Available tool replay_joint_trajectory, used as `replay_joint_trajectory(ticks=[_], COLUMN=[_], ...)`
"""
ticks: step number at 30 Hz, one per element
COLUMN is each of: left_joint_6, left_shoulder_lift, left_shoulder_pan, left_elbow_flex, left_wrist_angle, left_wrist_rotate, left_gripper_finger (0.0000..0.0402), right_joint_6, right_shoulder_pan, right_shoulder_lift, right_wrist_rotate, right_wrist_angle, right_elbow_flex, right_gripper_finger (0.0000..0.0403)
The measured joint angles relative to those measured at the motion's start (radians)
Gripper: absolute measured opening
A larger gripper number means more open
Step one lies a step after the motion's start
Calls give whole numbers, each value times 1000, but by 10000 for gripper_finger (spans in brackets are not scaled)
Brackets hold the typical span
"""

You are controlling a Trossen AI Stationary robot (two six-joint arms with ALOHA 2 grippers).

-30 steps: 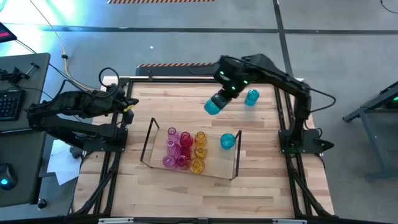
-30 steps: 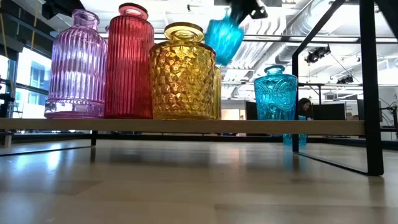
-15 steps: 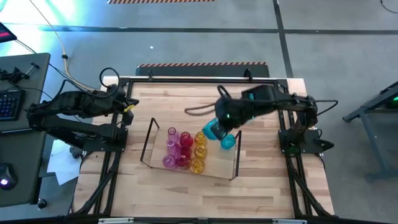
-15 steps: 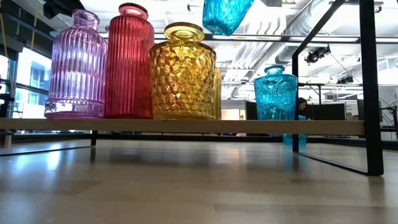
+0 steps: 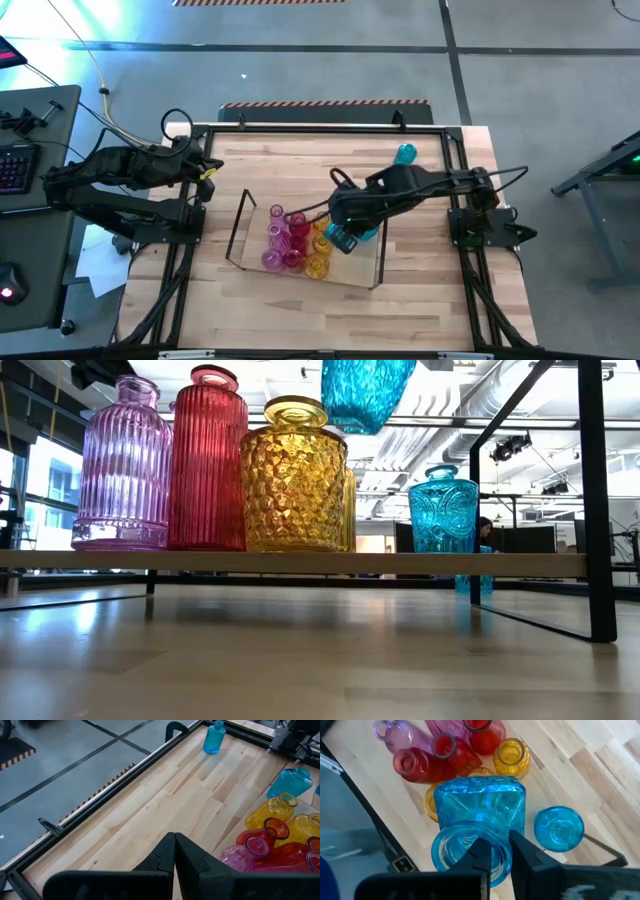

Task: Sort vases onto shelf
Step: Put the bottom blue vase on the shelf aligned with the other blue vase

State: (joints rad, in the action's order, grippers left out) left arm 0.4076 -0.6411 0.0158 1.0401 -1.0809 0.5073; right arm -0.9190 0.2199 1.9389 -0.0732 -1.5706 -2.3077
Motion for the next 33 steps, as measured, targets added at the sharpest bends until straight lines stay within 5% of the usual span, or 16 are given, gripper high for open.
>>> replay_joint_trajectory(ticks=[11, 22, 33], left_joint_6=[6, -16, 35], left_shoulder_lift=[0, 0, 0], left_shoulder_pan=[0, 0, 0], left_elbow_flex=[0, 0, 0], left_wrist_angle=[0, 0, 0], left_wrist_rotate=[0, 0, 1], left_gripper_finger=[0, 0, 0], right_joint_6=[80, -6, 23], right_shoulder_pan=[25, 66, 65], right_shoulder_lift=[5, -191, -212], right_wrist_rotate=[14, 101, 120], right_wrist_angle=[3, 17, 29], right_elbow_flex=[9, 413, 430], right_gripper_finger=[16, 16, 16])
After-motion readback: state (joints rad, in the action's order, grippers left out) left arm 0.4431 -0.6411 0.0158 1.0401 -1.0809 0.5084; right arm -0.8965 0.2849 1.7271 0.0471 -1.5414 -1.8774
